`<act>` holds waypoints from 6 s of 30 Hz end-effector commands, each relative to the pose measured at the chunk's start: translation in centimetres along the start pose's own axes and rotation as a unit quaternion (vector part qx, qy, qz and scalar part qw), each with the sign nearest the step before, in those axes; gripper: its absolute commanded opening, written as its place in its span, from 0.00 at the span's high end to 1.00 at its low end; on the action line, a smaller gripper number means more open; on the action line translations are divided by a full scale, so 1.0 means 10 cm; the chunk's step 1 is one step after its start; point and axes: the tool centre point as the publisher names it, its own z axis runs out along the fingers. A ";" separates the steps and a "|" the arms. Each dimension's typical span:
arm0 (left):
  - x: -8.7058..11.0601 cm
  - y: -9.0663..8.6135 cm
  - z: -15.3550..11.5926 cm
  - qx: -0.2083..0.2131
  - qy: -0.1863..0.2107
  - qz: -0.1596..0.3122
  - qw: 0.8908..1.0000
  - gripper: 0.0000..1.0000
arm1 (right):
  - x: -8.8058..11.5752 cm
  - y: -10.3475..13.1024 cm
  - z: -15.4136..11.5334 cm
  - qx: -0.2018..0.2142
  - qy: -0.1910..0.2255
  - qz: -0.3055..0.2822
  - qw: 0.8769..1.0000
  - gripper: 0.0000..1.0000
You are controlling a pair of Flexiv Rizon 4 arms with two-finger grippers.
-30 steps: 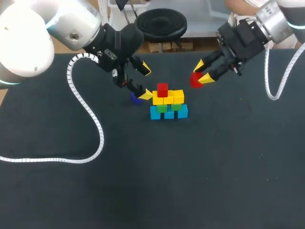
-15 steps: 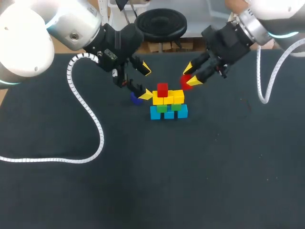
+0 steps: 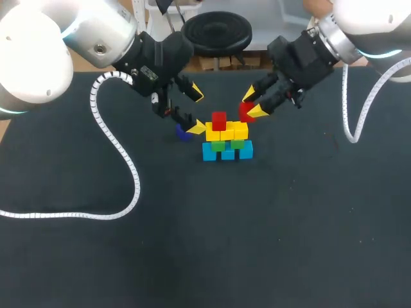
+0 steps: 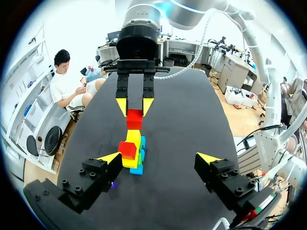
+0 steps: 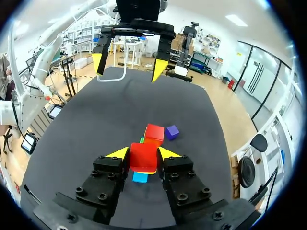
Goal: Place the blue cubes, place green cubes on the blue cubes, place the yellow cubes on the green cubes, then place the red cubes on the yellow cubes, and place purple cube on the red cubes.
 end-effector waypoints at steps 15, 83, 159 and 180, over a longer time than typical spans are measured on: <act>0.00 0.01 0.00 0.001 0.000 0.001 1.000 0.00 | -0.12 -0.03 0.16 -0.005 -0.007 -0.007 1.000 1.00; 0.00 0.01 0.00 0.001 0.000 0.001 1.000 0.00 | 0.06 -0.16 0.41 -0.041 -0.025 0.043 0.998 1.00; 0.00 0.01 0.00 0.001 0.000 0.001 1.000 0.00 | 0.34 0.17 -0.31 0.059 -0.041 0.103 0.992 0.00; 0.00 0.01 0.00 0.001 0.000 0.001 1.000 0.00 | 0.35 0.21 -0.36 0.057 -0.047 0.106 0.992 0.00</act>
